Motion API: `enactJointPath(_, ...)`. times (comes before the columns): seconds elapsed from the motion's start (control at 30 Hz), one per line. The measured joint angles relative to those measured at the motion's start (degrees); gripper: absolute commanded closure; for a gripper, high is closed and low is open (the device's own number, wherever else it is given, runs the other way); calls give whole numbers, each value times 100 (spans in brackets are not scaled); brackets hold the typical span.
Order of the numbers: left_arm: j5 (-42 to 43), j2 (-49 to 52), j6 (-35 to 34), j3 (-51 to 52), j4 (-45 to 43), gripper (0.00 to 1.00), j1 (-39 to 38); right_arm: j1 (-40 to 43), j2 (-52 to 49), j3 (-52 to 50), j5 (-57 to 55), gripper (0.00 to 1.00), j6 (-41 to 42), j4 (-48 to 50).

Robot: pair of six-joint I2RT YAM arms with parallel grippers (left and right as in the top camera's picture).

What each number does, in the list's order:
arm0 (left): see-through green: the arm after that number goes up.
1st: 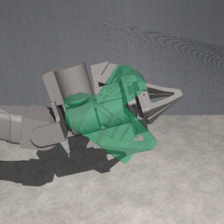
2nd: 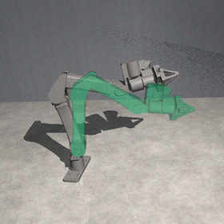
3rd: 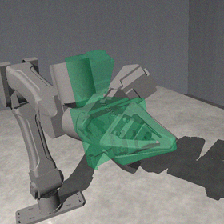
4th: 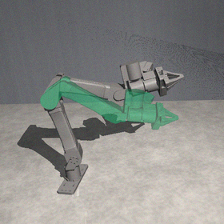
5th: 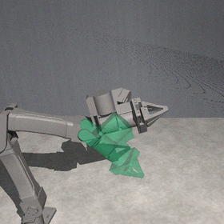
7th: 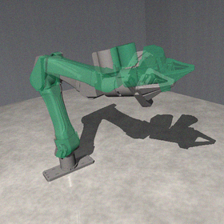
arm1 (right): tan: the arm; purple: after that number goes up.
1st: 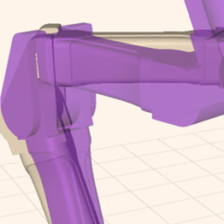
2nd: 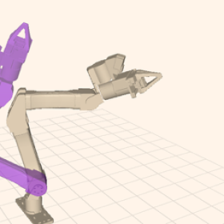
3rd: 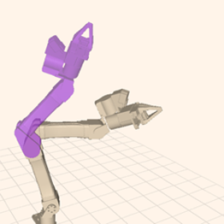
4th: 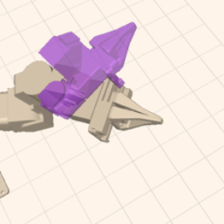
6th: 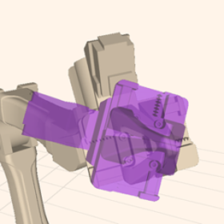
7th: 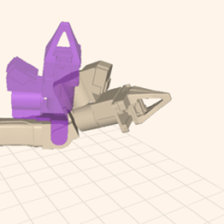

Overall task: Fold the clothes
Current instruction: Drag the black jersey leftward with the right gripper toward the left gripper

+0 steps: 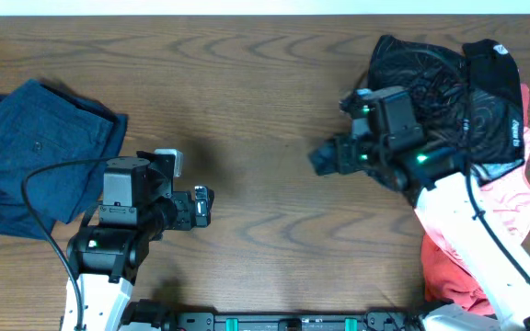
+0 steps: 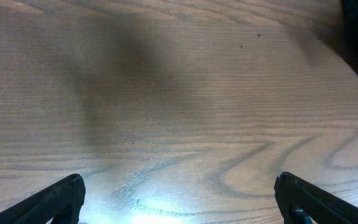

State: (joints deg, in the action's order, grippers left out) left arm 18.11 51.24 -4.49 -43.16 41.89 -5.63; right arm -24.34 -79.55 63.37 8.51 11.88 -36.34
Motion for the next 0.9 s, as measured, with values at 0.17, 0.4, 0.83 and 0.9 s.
enactJointPath(0.17, 0, 0, 0, 0, -179, 2, 0, -793, -361, -2, 85, 99, -24, 857)
enactJointPath(0.4, -2, 0, 0, -4, -354, 2, 0, -1705, -1716, -7, 120, 76, 39, 3099)
enactJointPath(0.83, 2, 63, -791, -7, -741, 2, 0, -1237, -1912, -7, -391, 1, 68, 2124)
enactJointPath(0.9, 2, 177, -1025, -7, -903, 2, -15, -883, -1580, -15, -654, 1, 83, 1462)
